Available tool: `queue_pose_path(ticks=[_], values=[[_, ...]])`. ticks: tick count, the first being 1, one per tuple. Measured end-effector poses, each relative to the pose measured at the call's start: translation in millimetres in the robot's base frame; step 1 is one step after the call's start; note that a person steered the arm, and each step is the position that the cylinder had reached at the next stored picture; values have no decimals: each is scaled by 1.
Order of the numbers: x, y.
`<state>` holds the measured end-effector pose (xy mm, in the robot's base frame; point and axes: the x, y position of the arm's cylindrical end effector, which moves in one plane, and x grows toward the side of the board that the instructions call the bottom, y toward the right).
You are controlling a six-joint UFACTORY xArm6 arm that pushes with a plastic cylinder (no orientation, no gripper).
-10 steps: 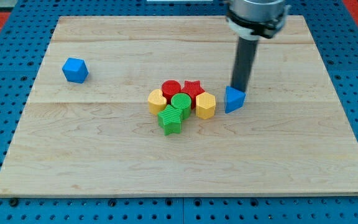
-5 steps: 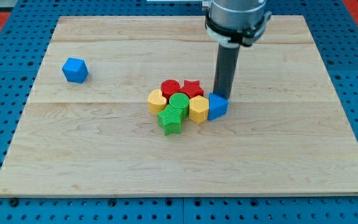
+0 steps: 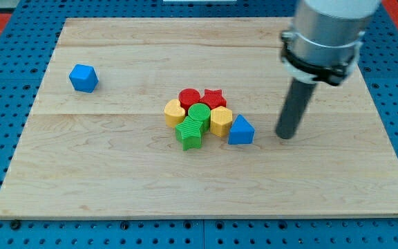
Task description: Slide the blue triangle into the green blocks
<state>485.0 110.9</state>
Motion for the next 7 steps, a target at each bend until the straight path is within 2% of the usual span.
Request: queue_pose_path(ticks=[1,2,7], values=[[23,-54],[36,-75],[30,-91]])
